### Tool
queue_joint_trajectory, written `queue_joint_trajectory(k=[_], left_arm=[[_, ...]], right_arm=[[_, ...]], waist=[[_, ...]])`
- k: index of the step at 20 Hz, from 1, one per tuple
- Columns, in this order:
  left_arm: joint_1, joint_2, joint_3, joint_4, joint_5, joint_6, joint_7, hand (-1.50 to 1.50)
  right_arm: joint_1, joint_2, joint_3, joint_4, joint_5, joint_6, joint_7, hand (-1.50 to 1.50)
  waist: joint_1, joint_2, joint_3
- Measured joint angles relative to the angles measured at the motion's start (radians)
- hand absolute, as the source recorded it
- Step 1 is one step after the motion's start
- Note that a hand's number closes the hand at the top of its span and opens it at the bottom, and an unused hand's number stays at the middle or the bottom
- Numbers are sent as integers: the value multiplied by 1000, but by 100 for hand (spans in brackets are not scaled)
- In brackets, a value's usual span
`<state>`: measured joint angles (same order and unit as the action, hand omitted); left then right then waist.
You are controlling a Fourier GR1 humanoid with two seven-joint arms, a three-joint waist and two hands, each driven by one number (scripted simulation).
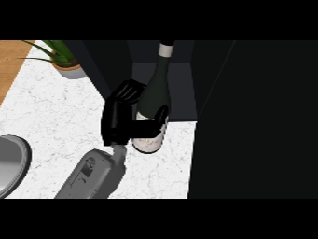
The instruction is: Pick up the wine, place it into the cabinet and close the cabinet
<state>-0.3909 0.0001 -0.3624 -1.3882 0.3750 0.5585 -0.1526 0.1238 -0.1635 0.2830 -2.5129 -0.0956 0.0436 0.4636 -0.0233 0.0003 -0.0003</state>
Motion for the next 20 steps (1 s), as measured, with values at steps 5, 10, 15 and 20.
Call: queue_joint_trajectory(k=[5, 10, 15, 20], left_arm=[[-57, 0, -28, 131, 44, 31, -58, 150], [-83, 0, -49, 252, 111, 34, -146, 150], [-100, 0, -63, 371, 201, 12, -262, 150], [-138, 0, -66, 465, 308, -17, -339, 150]], right_arm=[[3, 2, -6, 0, -3, 8, 11, -150], [35, 3, -2, -2, -7, 28, -12, -150], [40, 1, -22, -2, -12, 42, -17, -150], [49, 9, -27, 2, -14, 56, -34, -150]], waist=[[-4, 0, 0], [-10, 1, 0], [-13, 2, 0], [-15, 3, -1]])
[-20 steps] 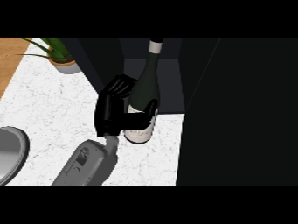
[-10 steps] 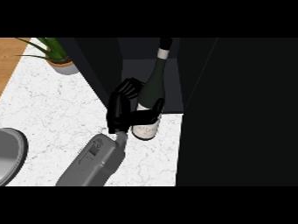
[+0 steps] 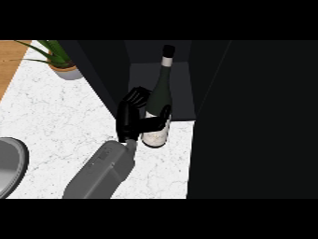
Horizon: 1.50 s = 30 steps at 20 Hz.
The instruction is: Pick up the wine, place it into the cabinet and close the cabinet
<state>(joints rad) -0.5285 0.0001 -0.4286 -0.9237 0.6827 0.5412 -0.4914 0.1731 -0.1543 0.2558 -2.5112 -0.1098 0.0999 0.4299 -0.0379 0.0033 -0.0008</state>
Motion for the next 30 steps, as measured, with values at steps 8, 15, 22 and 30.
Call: queue_joint_trajectory(k=[8, 15, 22, 30], left_arm=[[-126, 0, -1, 142, 128, 1, -34, 150], [-267, 0, 34, 270, 194, -8, -19, 150], [-381, 2, 89, 402, 215, -24, -33, 150], [-527, 26, 129, 561, 171, 15, -28, 150]], right_arm=[[16, 11, 4, 0, -2, 12, -5, -150], [11, 20, -2, 4, -5, 22, -1, -150], [25, 25, -17, 5, -10, 40, -18, -150], [54, 37, -8, 9, -12, 63, -45, -150]], waist=[[0, 0, 0], [-3, 2, 0], [-8, 3, 1], [-11, 5, 1]])
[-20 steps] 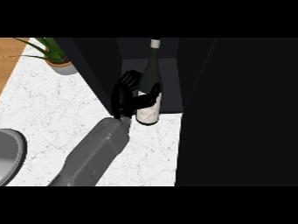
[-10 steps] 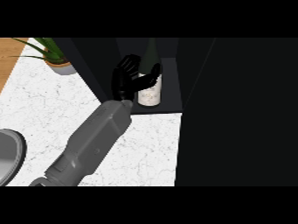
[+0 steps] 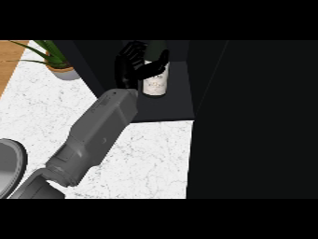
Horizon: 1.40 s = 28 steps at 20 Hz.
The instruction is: Pick up the wine, place it into the cabinet and close the cabinet
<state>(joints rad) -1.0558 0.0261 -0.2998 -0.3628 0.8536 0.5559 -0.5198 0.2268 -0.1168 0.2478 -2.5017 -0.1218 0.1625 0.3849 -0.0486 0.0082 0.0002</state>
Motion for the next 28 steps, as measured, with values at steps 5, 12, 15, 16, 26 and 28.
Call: queue_joint_trajectory(k=[5, 12, 15, 16, 26, 28], left_arm=[[-61, 13, -12, 101, -52, 86, -3, -150], [-97, 10, -37, 204, -115, 121, 19, -150], [-106, 8, -37, 230, -130, 128, 21, -150], [-108, 8, -37, 238, -134, 132, 19, -150], [-115, 9, -22, 256, -157, 108, -5, -150], [-116, 7, -19, 251, -161, 91, -18, -150]], right_arm=[[-13, 8, 17, 2, 3, -1, 11, -150], [-1, 9, 11, 5, 2, 16, -6, -150], [5, 12, 13, 7, 2, 25, -17, -150], [5, 14, 17, 6, 2, 23, -15, -150], [-2, 19, 21, 2, 0, 25, -3, -150], [-9, 19, 14, 1, -2, 24, 6, -150]], waist=[[-7, 3, 0], [-13, 2, 2], [-14, 2, 3], [-16, 2, 3], [-19, 5, 3], [-16, 6, 2]])
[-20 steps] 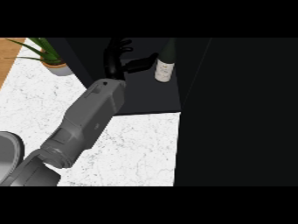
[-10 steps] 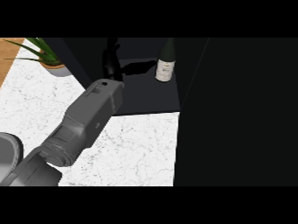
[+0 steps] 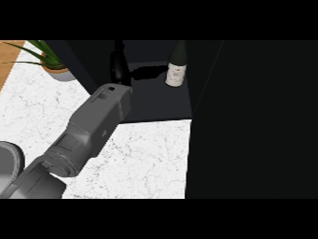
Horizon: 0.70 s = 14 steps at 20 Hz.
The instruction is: Pick up the wine, place it into the cabinet and close the cabinet
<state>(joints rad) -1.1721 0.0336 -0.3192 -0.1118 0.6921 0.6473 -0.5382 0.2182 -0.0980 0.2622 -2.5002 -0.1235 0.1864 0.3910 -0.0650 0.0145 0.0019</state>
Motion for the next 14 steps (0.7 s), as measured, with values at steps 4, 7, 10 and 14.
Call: queue_joint_trajectory(k=[4, 7, 10, 14], left_arm=[[6, 0, 4, -18, -12, -53, -38, -150], [13, -4, 14, -38, -12, -88, -69, -150], [31, -11, 31, -77, -5, -132, -99, -150], [58, -19, 38, -144, -9, -159, -125, -150]], right_arm=[[14, 2, 4, 1, 0, 8, -9, -150], [28, 6, 8, -1, 0, 9, -18, -150], [38, 9, 12, -5, 0, 5, -20, -150], [37, 13, 10, -5, 4, -3, -15, -150]], waist=[[4, 0, -1], [10, -2, -2], [21, -7, -2], [41, -13, -2]])
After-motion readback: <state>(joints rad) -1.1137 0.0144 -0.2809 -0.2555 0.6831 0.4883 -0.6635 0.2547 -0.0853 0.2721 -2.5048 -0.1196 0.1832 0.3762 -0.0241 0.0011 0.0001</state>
